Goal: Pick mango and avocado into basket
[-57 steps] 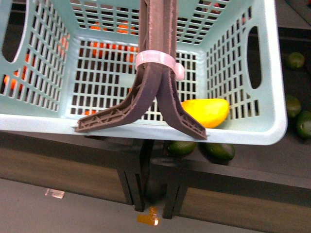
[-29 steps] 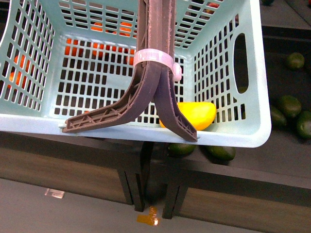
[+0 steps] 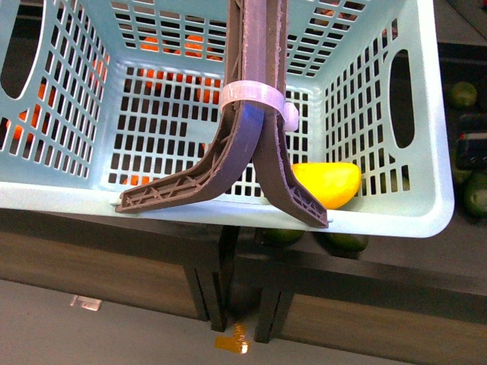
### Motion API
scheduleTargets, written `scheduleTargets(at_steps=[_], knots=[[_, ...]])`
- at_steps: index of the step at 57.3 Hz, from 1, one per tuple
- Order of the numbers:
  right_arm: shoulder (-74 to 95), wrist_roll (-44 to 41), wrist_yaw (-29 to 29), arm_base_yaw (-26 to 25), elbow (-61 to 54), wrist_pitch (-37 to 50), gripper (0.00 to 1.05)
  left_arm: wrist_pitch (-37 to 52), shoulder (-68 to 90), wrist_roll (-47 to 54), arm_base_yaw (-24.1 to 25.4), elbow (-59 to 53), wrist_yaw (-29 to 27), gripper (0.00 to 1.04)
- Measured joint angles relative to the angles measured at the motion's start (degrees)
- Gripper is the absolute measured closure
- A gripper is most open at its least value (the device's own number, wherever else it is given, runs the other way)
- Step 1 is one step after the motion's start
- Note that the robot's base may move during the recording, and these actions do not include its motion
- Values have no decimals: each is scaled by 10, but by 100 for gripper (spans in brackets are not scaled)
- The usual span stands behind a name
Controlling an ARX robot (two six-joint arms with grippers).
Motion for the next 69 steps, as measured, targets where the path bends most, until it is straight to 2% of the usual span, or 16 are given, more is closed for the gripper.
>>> scheduleTargets(at_steps=[20,32,48,69], knots=[[206,-2,-18,-1,122,10,8,0,0,0,1,0,-1,99],[297,3,-18,6,228,-18,8,0,0,0,1,0,0,99],[375,12,-3,19,335,-33,8,0,0,0,1,0,-1,99],[451,29,5,25,479,-96,8,0,0,0,1,0,0,99]])
